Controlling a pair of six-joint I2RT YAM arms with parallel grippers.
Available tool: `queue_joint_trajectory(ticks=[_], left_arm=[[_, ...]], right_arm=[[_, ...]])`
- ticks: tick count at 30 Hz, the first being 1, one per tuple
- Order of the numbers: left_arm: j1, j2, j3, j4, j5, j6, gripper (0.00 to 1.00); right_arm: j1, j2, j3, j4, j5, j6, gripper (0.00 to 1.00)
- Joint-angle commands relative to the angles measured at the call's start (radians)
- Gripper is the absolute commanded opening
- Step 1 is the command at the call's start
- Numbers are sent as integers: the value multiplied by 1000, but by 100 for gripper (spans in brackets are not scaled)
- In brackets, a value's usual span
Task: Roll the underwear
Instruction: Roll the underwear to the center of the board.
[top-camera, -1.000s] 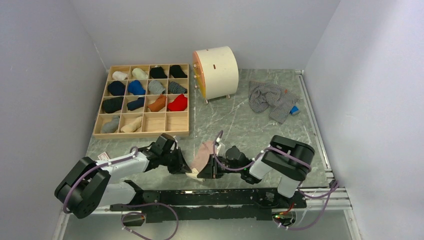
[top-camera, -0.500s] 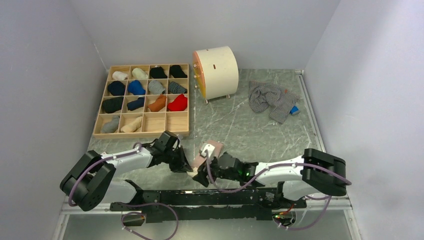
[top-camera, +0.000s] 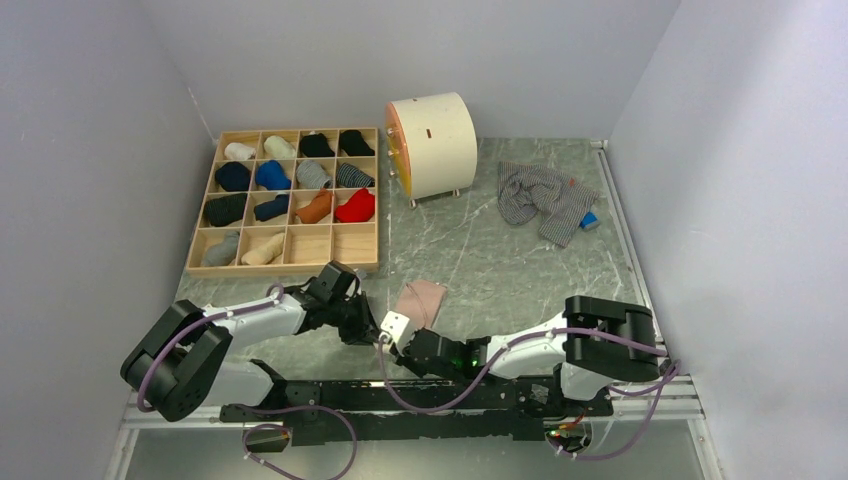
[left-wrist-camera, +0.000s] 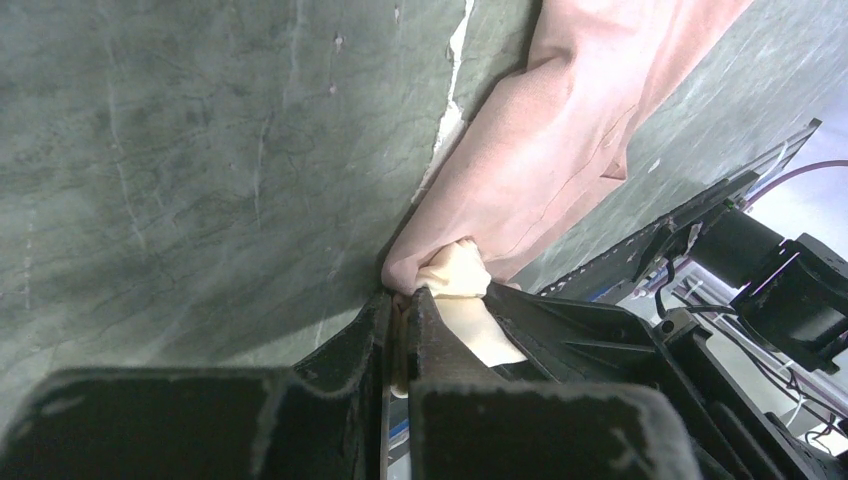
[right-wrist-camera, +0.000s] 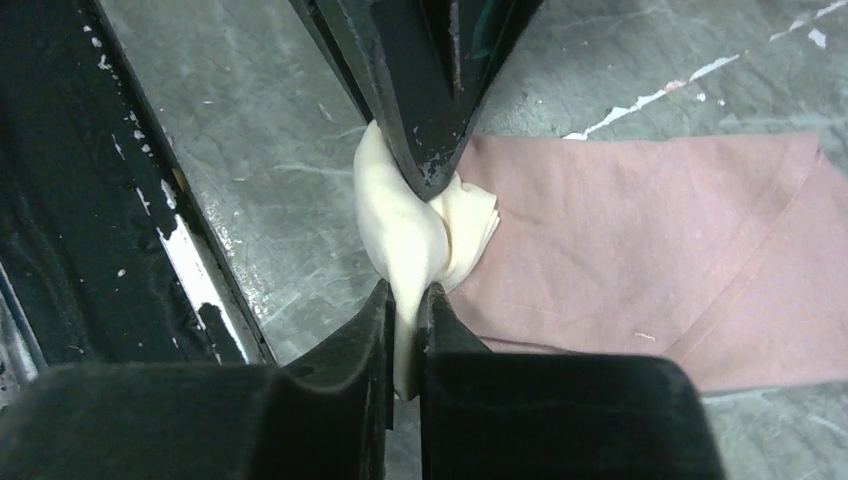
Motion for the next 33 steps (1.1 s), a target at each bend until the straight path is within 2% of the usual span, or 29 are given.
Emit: queue_joint_trajectory(ticks=[1, 2, 4, 5, 6, 10, 12, 17, 20, 24, 32, 33], left_arm=[[-3, 2, -5, -66, -89, 33, 9], [-3, -4, -3, -74, -96, 32, 22], [-2, -28, 2, -92, -111, 25, 39], [-2, -47, 4, -98, -121, 20, 52], [0, -66, 6, -104, -136, 13, 60], [11, -157, 16, -131, -180, 2, 76], [12, -208, 13, -117, -191, 2, 80], [12, -273, -37, -10, -141, 21, 81], [12, -274, -70, 32, -102, 33, 77], [12, -253, -106, 84, -71, 38, 69], [-13, -172, -125, 193, -104, 15, 65], [-14, -156, -132, 215, -100, 7, 58]], right_arm=[[-10, -24, -45, 142, -61, 76, 1], [-25, -25, -58, 165, -107, 112, 0], [-74, -15, -93, 260, -219, 231, 0], [-99, -6, -120, 323, -277, 284, 0], [-128, 10, -147, 399, -340, 338, 0], [-223, 73, -225, 600, -496, 547, 0], [-275, 129, -236, 670, -559, 660, 0], [-346, 289, -300, 897, -604, 914, 0], [-363, 359, -330, 983, -595, 1019, 0], [-370, 378, -332, 959, -574, 1075, 1], [-374, 383, -322, 874, -555, 1087, 5], [-373, 387, -325, 881, -550, 1091, 6]])
